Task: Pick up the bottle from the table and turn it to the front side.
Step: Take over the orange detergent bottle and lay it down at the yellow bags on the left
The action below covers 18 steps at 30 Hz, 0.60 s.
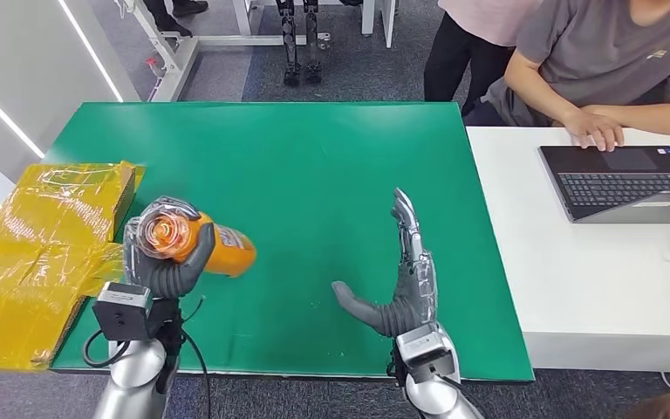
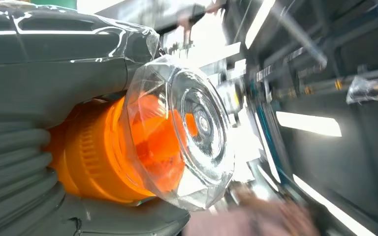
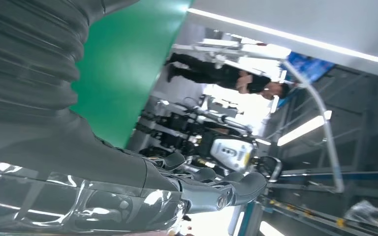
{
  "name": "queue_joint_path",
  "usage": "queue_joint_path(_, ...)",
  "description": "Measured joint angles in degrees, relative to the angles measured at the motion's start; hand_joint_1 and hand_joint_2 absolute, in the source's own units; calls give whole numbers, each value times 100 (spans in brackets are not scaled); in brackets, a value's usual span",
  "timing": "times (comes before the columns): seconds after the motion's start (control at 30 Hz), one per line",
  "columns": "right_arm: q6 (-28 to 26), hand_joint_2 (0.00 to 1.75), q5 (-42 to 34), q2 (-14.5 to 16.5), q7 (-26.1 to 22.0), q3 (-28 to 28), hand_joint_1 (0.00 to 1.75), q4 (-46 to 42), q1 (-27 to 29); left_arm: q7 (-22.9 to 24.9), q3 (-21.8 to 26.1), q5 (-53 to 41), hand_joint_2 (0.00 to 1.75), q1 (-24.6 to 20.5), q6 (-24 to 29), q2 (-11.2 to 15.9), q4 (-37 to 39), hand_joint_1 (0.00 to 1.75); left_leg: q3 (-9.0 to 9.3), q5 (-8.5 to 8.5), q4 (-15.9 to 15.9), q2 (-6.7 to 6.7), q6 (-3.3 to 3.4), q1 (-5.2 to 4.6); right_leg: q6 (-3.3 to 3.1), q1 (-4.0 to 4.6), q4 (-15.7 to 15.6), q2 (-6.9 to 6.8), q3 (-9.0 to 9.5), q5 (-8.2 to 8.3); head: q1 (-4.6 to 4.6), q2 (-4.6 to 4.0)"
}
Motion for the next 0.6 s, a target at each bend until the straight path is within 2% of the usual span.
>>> queue_joint_path(0.1,12,175,-44,-84,-2,119,0,-360,79,339,132,-1341,175,-125,654,375,4,175,1,4,0,1,-6,2,0,1,1,1,0,0,0,0)
queue_joint_path(0.17,50,175,-62,-120,-3,167,0,-519,116,566,192,-2094,175,-222,899,614,54,175,1,6,0,0,-7,2,0,2,2,1,0,0,0,0)
queue_joint_path(0.33,128,175,-99,-178,-1,209,0,-733,192,845,257,-2928,175,-388,1119,1089,246,175,0,8,0,1,-11,1,0,1,2,2,1,1,2,0)
queue_joint_path(0.47,224,175,-124,-201,-1,208,0,-843,291,959,262,-3731,175,-566,1316,1664,619,175,2,8,0,4,-11,1,-1,1,2,8,-2,1,0,0)
queue_joint_path(0.6,281,175,-132,-227,-1,208,0,-953,380,1067,247,-4709,175,-856,1259,2153,1201,175,3,9,-1,5,-13,4,-1,2,2,10,-5,1,-1,-1)
